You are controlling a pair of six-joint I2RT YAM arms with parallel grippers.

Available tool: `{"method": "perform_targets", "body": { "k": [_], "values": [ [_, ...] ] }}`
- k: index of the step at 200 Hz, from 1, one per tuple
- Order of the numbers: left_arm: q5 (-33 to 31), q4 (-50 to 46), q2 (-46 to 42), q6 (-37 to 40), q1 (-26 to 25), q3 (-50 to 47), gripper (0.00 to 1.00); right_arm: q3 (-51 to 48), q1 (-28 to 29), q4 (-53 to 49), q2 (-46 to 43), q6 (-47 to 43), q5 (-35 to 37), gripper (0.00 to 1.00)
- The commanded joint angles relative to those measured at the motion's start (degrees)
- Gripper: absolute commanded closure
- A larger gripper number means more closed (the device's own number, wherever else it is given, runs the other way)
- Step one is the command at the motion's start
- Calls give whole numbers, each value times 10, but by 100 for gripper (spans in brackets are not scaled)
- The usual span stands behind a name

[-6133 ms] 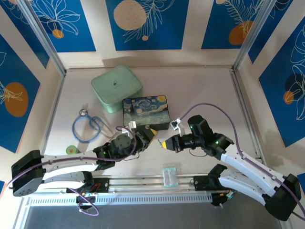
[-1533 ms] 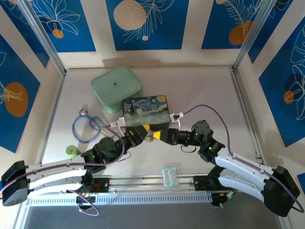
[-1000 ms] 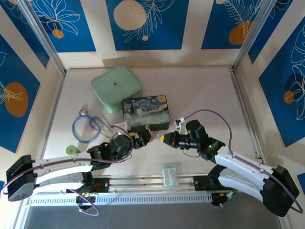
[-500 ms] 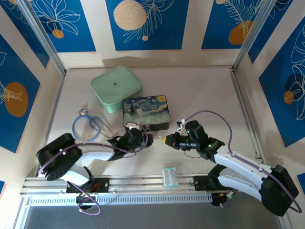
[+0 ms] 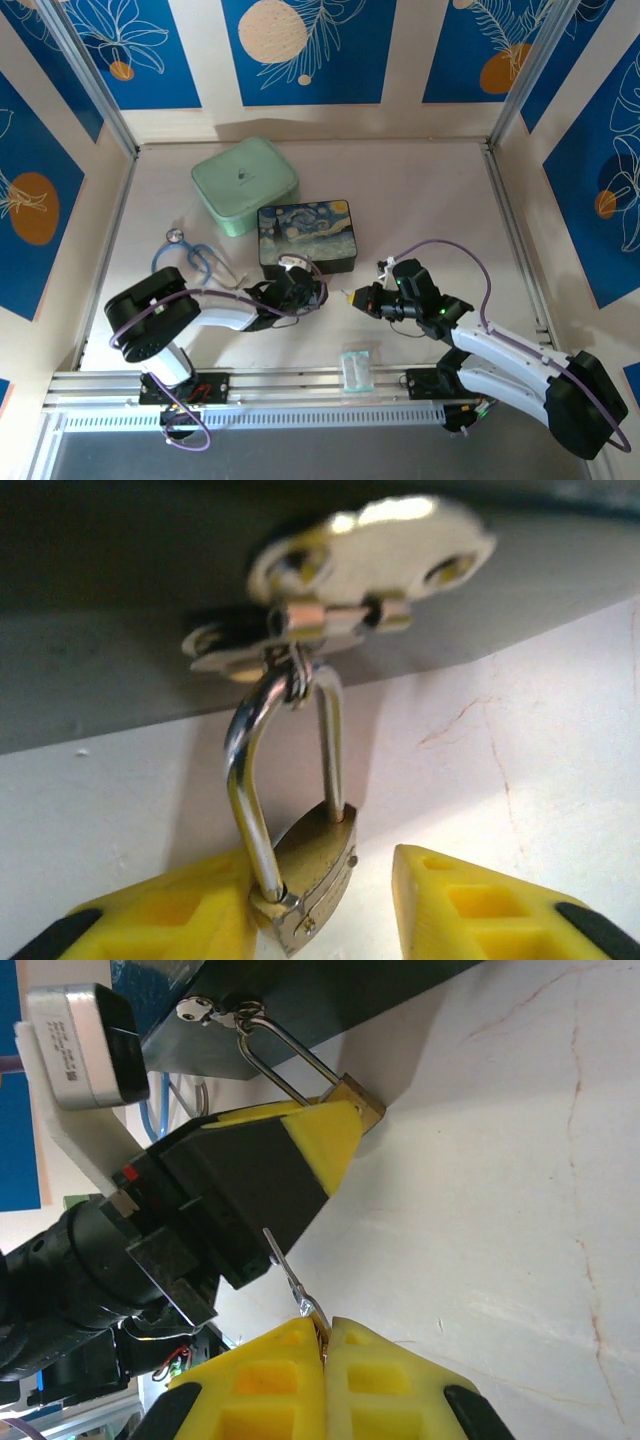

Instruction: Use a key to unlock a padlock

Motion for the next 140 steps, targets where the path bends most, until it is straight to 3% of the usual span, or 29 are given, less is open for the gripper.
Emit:
{"method": "perform_targets", "body": {
  "k": [1, 53, 103, 140],
  "values": [
    [-13, -16, 12, -17, -6, 8, 69, -12, -3, 33, 11, 10, -1, 100],
    [-21, -51, -8, -40, -8, 11, 76, -13, -1, 105, 79, 24, -18, 100],
    [25, -54, -82, -149, 0, 4, 80, -29, -11, 197, 143, 79, -66, 100],
    [53, -25, -83, -168, 7, 4, 81, -33, -14, 235, 196, 91, -89, 100]
  ]
}}
